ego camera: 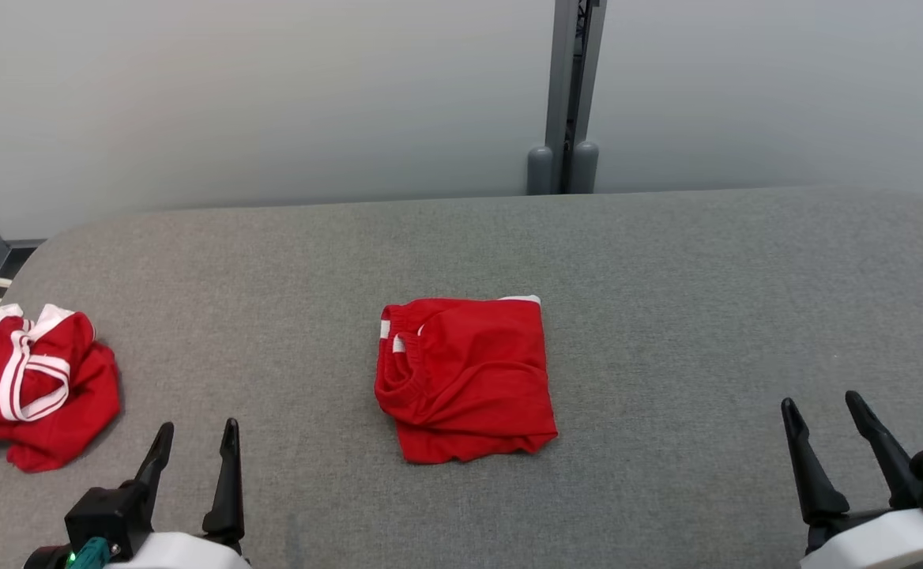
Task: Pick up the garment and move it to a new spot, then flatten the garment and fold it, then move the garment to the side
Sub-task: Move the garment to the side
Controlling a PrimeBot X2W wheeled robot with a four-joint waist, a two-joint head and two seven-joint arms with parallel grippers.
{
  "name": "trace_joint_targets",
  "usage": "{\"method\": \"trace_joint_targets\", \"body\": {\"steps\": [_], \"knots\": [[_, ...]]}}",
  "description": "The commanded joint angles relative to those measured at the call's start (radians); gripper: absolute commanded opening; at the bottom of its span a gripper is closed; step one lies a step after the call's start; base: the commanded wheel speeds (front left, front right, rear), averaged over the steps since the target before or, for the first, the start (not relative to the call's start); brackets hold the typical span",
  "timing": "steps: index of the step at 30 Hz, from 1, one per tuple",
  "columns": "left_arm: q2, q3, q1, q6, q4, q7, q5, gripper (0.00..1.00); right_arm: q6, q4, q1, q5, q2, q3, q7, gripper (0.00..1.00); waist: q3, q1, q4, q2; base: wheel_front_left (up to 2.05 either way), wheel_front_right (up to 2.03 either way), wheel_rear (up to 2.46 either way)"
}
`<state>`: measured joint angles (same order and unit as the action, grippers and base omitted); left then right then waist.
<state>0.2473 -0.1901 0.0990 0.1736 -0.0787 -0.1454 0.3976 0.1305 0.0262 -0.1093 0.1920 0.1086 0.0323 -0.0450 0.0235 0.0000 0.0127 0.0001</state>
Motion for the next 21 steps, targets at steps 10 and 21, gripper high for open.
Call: {"method": "trace_joint_targets", "body": {"steps": [10, 21], "knots": [[-0.047, -0.072, -0.231, -0.056, -0.041, -0.045, -0.028, 1.00, 0.001, -0.149, 0.198, 0.080, 0.086, -0.026, -0.007, 1.00, -0.183, 0.0000, 0.178, -0.0001, 0.00, 0.00, 0.00], [-0.102, -0.101, -0.353, -0.095, -0.137, -0.103, -0.036, 1.00, 0.001, -0.377, 0.426, 0.211, 0.143, -0.248, 0.047, 1.00, -0.271, 0.0000, 0.283, -0.0001, 0.00, 0.00, 0.00]]}}
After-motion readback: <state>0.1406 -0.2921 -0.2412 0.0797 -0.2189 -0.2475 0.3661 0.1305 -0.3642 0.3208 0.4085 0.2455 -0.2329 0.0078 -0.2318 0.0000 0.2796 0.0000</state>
